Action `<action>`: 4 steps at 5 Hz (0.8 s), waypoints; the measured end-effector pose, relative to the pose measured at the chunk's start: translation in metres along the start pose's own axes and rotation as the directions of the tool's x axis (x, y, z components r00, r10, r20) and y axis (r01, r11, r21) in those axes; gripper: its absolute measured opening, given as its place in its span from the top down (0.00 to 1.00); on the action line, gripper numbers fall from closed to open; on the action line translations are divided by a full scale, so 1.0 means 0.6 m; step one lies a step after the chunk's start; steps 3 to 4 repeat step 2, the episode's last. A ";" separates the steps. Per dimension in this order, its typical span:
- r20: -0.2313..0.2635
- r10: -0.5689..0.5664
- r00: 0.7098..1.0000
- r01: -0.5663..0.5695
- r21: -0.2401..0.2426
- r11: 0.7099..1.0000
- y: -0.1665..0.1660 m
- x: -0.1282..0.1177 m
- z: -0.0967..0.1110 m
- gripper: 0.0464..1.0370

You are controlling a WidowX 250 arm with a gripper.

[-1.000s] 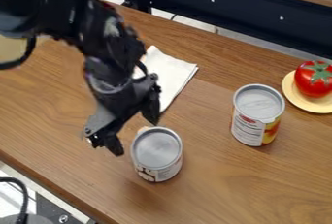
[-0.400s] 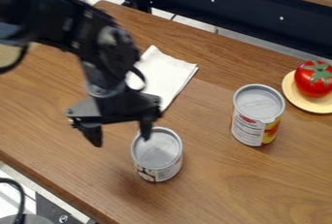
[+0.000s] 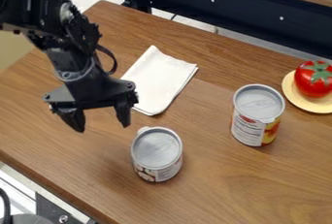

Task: Move the can in the bottom center of the table

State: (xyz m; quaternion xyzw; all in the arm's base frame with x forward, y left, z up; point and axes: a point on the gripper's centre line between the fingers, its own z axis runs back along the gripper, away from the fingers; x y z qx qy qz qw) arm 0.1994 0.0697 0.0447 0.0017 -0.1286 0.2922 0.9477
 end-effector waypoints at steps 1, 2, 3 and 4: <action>0.108 0.084 0.991 -0.090 0.057 0.994 0.018 0.025 -0.002 0.04; 0.127 0.136 0.983 -0.159 0.189 0.969 0.055 0.031 -0.012 0.04; 0.127 0.136 0.983 -0.159 0.189 0.969 0.055 0.031 -0.012 0.04; 0.127 0.136 0.983 -0.159 0.189 0.969 0.055 0.031 -0.012 0.04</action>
